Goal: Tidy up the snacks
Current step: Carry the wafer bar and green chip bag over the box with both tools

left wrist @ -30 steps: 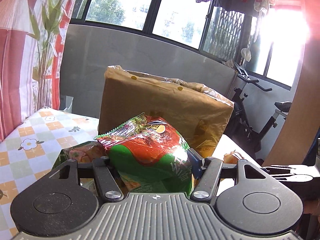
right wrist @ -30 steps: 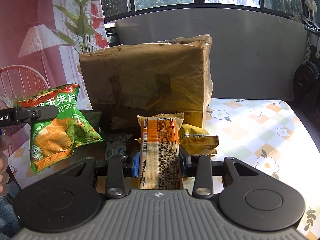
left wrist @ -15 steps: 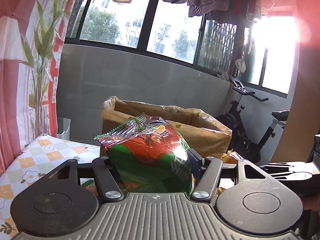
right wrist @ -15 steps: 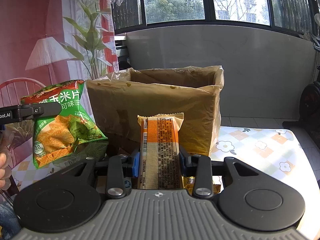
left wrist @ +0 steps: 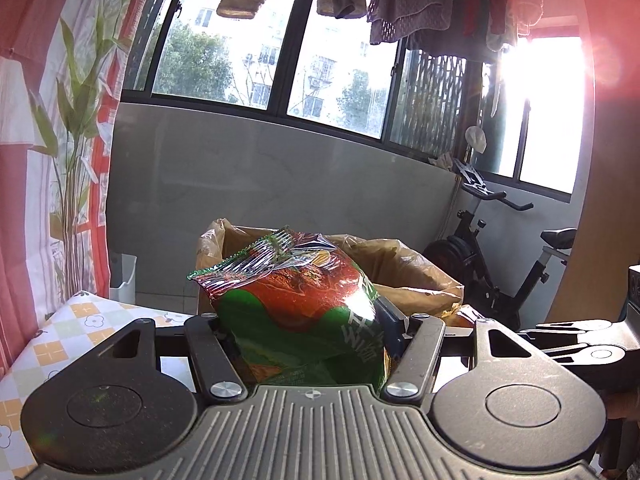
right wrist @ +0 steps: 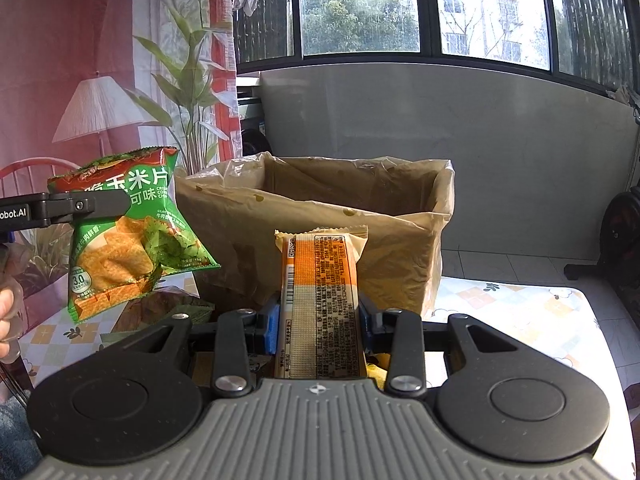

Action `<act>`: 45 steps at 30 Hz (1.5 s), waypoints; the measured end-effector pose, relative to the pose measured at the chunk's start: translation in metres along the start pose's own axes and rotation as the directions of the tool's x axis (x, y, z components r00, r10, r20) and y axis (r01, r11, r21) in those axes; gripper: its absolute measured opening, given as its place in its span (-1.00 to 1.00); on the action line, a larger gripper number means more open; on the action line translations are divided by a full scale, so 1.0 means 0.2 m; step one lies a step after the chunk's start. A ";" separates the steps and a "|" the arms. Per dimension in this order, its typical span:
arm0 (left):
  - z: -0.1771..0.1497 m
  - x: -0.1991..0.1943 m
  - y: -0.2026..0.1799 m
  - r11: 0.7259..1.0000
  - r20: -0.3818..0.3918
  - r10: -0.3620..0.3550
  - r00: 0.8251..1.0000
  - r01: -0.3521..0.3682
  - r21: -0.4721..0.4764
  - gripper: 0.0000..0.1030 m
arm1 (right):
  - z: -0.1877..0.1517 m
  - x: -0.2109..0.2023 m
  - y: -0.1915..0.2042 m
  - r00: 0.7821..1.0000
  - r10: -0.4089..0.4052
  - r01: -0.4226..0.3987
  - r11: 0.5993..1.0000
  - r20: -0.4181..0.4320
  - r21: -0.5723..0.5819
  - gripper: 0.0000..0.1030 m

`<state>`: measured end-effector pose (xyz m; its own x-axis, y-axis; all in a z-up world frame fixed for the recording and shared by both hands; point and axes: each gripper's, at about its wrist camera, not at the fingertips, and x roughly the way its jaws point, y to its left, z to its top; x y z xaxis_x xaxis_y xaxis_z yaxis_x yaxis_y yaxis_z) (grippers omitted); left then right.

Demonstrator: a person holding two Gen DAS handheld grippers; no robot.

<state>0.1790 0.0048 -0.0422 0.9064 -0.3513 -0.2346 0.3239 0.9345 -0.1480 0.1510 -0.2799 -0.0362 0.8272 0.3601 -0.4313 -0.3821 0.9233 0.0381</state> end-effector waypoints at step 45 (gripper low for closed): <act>0.35 0.70 0.10 0.987 -0.027 0.108 0.994 -0.104 0.120 0.30 | 0.47 0.76 -0.25 0.999 -0.019 0.019 1.000 -0.036 0.018 -0.24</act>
<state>0.3316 -0.0207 -0.0100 0.9284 -0.2499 -0.2750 0.2582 0.9661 -0.0062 0.3347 -0.2597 -0.0183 0.8186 0.3378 -0.4645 -0.3587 0.9323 0.0457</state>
